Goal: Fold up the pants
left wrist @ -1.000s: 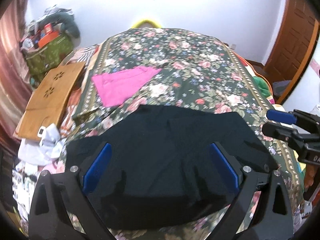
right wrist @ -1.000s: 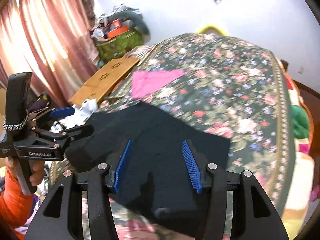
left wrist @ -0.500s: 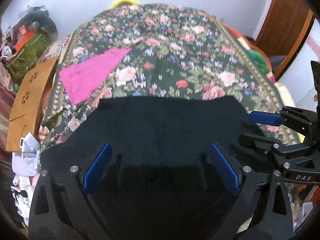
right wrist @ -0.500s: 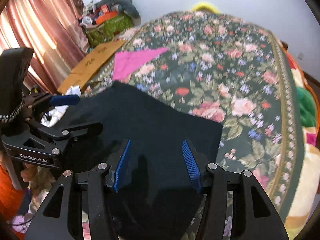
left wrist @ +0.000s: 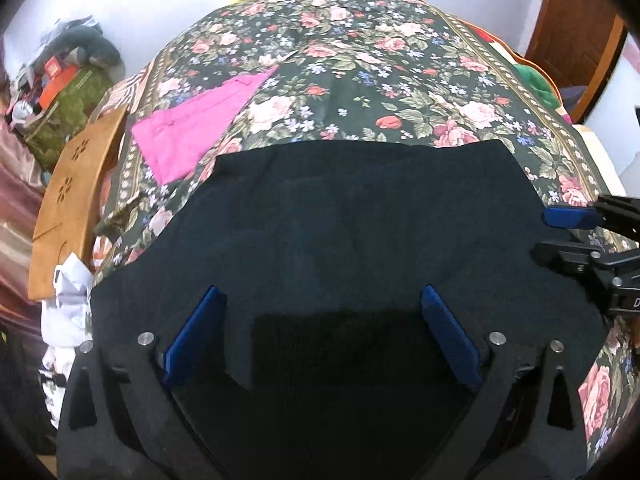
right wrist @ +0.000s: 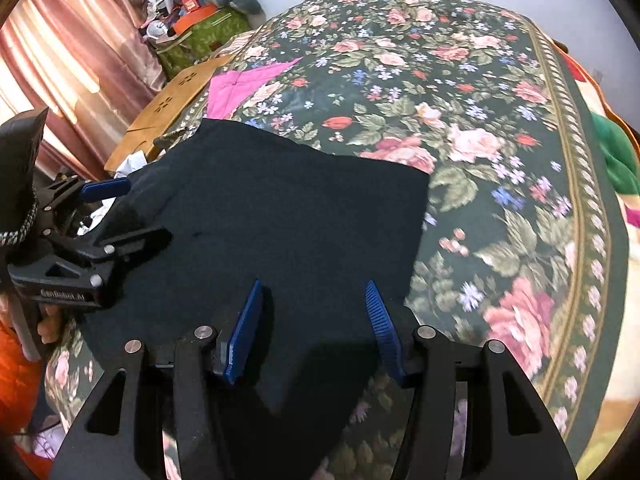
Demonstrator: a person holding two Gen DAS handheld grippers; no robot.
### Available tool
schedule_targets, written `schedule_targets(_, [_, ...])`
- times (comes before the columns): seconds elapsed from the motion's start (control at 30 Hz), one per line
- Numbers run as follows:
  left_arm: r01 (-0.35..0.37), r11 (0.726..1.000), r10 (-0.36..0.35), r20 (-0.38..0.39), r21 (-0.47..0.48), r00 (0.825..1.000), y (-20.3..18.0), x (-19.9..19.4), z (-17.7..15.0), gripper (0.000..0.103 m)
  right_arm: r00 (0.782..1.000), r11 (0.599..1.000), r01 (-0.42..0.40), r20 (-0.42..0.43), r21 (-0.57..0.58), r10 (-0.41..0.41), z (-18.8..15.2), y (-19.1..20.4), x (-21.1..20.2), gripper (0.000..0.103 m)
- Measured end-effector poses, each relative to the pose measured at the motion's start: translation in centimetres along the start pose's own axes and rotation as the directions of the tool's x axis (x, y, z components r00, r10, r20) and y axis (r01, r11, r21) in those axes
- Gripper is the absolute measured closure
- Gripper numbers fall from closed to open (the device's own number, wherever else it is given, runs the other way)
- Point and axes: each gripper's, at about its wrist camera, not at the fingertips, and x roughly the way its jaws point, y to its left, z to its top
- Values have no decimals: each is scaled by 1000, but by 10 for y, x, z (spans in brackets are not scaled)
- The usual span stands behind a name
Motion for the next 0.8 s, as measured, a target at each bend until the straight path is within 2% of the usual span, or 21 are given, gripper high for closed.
schedule_targets(0.37, [16, 997, -15, 20, -79, 1000, 21, -19, -25, 2, 1000, 994, 24, 16, 107, -26, -31, -20, -26, 52])
schedule_targets(0.6, [11, 994, -7, 38, -109, 999, 22, -33, -30, 2, 998, 990, 60, 21, 124, -63, -40, -22, -40, 52])
schedule_targets(0.73, [-44, 992, 52, 68, -121, 996, 32, -50, -35, 2, 996, 990, 68, 46, 123, -74, -36, -17, -50, 52])
schedule_targets(0.8, [-49, 987, 62, 81, -152, 995, 43, -59, -38, 2, 995, 991, 65, 72, 114, -74, -31, -10, -57, 52])
